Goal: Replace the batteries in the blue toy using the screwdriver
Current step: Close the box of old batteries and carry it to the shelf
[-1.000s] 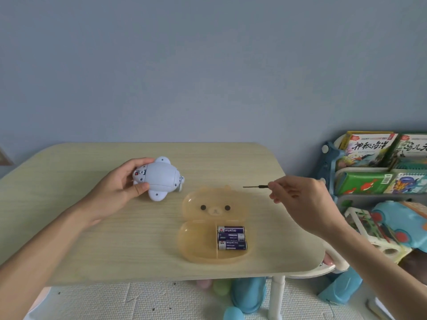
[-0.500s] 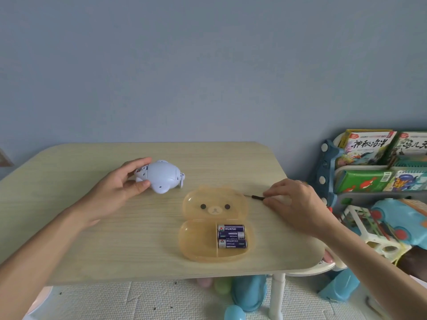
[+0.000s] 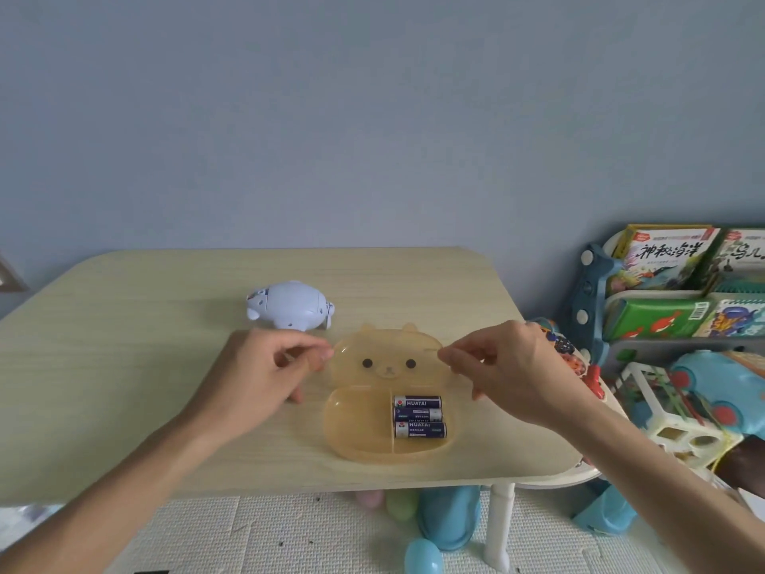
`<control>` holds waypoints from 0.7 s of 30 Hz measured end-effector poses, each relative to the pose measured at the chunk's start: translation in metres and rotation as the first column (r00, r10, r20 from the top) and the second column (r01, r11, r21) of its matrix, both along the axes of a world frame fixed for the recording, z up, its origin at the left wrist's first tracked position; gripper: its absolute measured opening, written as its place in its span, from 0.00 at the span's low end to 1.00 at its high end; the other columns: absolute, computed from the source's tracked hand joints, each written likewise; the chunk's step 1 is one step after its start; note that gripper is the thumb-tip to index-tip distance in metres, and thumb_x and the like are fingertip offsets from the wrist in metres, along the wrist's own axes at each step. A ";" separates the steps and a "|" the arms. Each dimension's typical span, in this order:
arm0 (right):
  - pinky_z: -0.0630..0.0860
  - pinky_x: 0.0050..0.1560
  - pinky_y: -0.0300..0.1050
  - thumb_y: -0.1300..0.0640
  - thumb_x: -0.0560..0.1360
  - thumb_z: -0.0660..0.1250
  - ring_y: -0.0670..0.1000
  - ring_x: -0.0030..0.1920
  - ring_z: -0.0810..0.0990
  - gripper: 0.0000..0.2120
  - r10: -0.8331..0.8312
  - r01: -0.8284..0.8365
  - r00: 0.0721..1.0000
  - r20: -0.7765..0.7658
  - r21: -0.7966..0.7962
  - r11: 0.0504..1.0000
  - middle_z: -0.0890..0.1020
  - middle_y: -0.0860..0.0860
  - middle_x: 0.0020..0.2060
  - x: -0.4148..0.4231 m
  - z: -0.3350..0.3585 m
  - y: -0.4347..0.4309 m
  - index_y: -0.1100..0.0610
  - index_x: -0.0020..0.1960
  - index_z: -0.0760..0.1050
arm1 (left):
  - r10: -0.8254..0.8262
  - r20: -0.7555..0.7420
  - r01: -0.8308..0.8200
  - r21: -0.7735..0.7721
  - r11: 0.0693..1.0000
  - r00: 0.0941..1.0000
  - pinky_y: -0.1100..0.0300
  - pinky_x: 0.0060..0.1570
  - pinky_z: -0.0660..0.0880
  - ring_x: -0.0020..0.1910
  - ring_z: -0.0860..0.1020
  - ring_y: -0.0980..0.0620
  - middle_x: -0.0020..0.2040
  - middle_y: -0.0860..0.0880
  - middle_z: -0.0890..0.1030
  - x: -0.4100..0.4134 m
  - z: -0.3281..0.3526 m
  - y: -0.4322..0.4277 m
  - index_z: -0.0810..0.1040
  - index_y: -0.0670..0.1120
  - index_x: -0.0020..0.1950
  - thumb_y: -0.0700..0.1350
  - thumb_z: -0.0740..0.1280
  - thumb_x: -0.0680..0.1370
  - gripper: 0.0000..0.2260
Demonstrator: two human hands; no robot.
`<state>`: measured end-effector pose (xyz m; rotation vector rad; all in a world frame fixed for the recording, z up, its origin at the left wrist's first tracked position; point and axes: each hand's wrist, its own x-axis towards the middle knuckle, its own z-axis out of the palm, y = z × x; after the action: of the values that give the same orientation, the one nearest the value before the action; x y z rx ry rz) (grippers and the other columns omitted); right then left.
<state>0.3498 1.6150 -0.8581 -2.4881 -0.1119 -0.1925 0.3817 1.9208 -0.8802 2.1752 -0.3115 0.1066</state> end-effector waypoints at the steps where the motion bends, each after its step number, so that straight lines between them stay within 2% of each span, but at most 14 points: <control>1: 0.85 0.39 0.47 0.43 0.80 0.71 0.44 0.28 0.86 0.12 -0.006 0.007 1.000 -0.017 0.012 1.000 0.87 0.45 0.28 0.000 0.000 0.001 0.47 0.47 0.89 | 0.002 -0.056 -0.004 -0.028 1.000 0.998 0.63 0.27 0.74 0.26 0.79 0.59 0.35 0.55 0.88 0.000 -0.002 -0.003 0.88 0.57 0.52 0.49 0.74 0.80 0.03; 3: 0.86 0.41 0.51 0.45 0.80 0.71 0.46 0.29 0.86 0.10 -0.002 0.005 0.998 -0.058 0.051 0.999 0.88 0.45 0.30 0.002 -0.002 0.000 0.48 0.48 0.89 | -0.007 -0.143 -0.001 -0.058 0.998 0.990 0.61 0.26 0.73 0.26 0.79 0.60 0.37 0.56 0.88 0.003 -0.002 -0.005 0.88 0.54 0.50 0.50 0.72 0.82 0.05; 6: 0.88 0.41 0.53 0.53 0.79 0.74 0.47 0.30 0.87 0.05 -0.006 0.023 0.995 -0.100 0.167 0.986 0.89 0.46 0.31 0.003 -0.006 -0.001 0.52 0.49 0.89 | -0.058 -0.239 0.016 -0.173 0.985 0.969 0.63 0.29 0.76 0.33 0.83 0.55 0.42 0.47 0.89 0.003 0.001 -0.009 0.88 0.51 0.52 0.44 0.72 0.82 0.05; 9: 0.88 0.44 0.56 0.59 0.77 0.77 0.50 0.35 0.90 0.02 -0.034 0.058 0.996 -0.083 0.312 0.948 0.90 0.49 0.34 0.001 -0.008 0.000 0.55 0.48 0.88 | -0.079 -0.245 -0.003 -0.317 0.948 0.966 0.61 0.36 0.83 0.43 0.88 0.43 0.49 0.44 0.90 0.003 0.001 -0.008 0.86 0.47 0.58 0.39 0.75 0.79 0.09; 11: 0.88 0.48 0.58 0.61 0.75 0.78 0.52 0.38 0.90 0.03 -0.034 0.055 0.998 -0.060 0.395 0.917 0.91 0.50 0.37 0.000 -0.007 -0.001 0.55 0.48 0.88 | -0.105 -0.213 0.020 -0.368 0.930 0.971 0.59 0.41 0.85 0.43 0.88 0.42 0.50 0.44 0.90 0.004 0.003 -0.006 0.85 0.44 0.58 0.39 0.76 0.75 0.11; 14: 0.87 0.53 0.60 0.53 0.74 0.80 0.52 0.41 0.91 0.05 0.003 0.003 1.000 -0.013 0.462 0.887 0.91 0.49 0.41 -0.004 -0.002 -0.002 0.52 0.47 0.87 | -0.138 -0.162 0.057 -0.426 0.903 0.977 0.56 0.49 0.86 0.45 0.89 0.43 0.51 0.42 0.90 0.003 0.009 -0.003 0.85 0.42 0.55 0.40 0.78 0.70 0.14; 16: 0.87 0.54 0.59 0.42 0.71 0.76 0.52 0.43 0.91 0.15 0.016 -0.018 1.000 0.007 0.504 0.863 0.91 0.50 0.41 -0.009 0.001 -0.001 0.53 0.47 0.87 | -0.148 -0.129 0.086 -0.394 0.915 0.980 0.56 0.54 0.86 0.49 0.89 0.42 0.53 0.44 0.90 0.002 0.009 -0.001 0.85 0.42 0.54 0.39 0.79 0.70 0.14; 18: 0.87 0.54 0.57 0.36 0.68 0.73 0.50 0.42 0.91 0.22 0.007 -0.017 1.000 0.022 0.496 0.868 0.91 0.51 0.41 -0.013 0.004 0.000 0.55 0.46 0.86 | -0.177 -0.129 0.116 -0.378 0.918 0.976 0.59 0.54 0.85 0.52 0.89 0.45 0.54 0.46 0.90 -0.001 0.012 0.000 0.85 0.41 0.54 0.39 0.79 0.69 0.14; 21: 0.87 0.52 0.55 0.34 0.67 0.73 0.47 0.42 0.90 0.21 0.024 -0.034 0.999 0.030 0.411 0.911 0.91 0.48 0.43 -0.016 0.006 0.001 0.52 0.45 0.86 | -0.249 -0.147 0.180 -0.367 0.912 0.957 0.64 0.53 0.82 0.55 0.89 0.49 0.58 0.49 0.89 -0.002 0.016 0.003 0.84 0.39 0.51 0.42 0.78 0.69 0.14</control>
<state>0.3333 1.6155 -0.8526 -2.0612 -0.1059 -0.2103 0.3794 1.9234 -0.8643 1.7672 -0.3889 -0.1609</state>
